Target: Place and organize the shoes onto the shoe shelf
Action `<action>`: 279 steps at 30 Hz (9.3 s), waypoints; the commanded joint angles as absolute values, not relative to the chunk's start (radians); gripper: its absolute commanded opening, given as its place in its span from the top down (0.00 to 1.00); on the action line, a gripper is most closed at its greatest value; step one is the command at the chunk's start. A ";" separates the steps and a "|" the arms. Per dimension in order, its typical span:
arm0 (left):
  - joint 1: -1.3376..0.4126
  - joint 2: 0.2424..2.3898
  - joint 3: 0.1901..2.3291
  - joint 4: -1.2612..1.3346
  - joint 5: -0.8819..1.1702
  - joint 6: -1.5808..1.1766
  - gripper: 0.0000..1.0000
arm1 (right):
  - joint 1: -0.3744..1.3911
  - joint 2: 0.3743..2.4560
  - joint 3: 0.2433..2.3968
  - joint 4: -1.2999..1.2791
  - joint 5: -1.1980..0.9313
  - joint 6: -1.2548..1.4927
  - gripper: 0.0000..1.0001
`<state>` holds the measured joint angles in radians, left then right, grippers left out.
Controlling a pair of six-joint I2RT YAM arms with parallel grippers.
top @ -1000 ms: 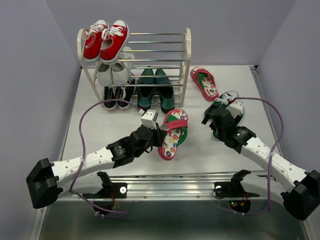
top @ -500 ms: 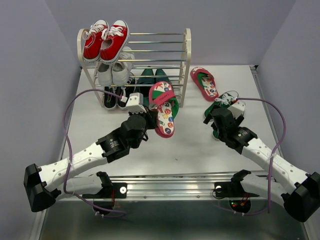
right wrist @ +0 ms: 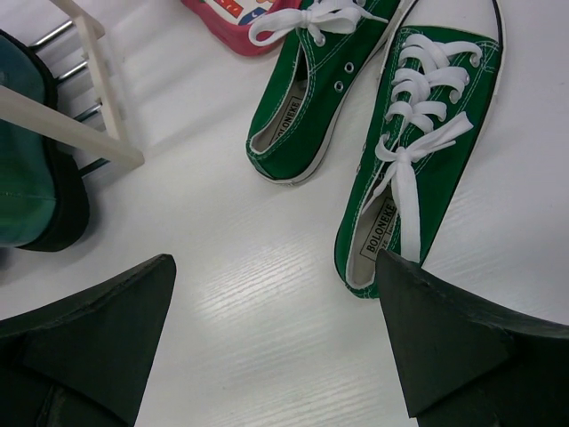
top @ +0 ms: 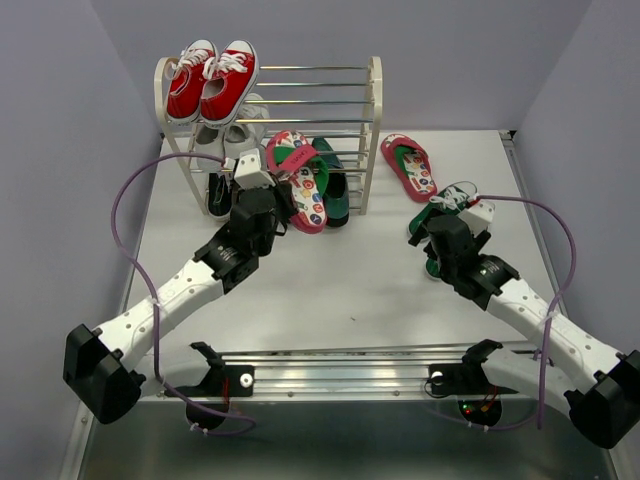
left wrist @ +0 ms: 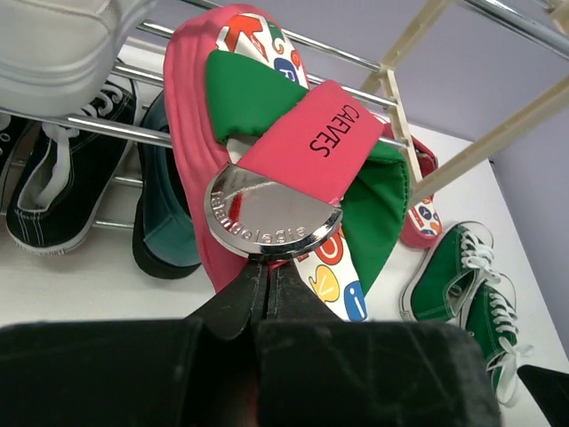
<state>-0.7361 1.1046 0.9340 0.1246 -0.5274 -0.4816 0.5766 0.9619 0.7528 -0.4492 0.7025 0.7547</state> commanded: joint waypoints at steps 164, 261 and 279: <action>-0.664 0.752 0.579 0.039 -0.267 -0.587 0.05 | 0.194 1.487 1.145 -0.054 0.195 0.137 0.00; -0.664 0.489 0.499 -0.032 -0.522 -0.641 0.01 | 0.638 1.500 1.595 -0.327 0.422 0.506 0.99; -0.664 0.446 0.480 -0.032 -0.502 -0.650 0.01 | 0.715 1.641 1.591 -0.003 0.755 0.519 0.99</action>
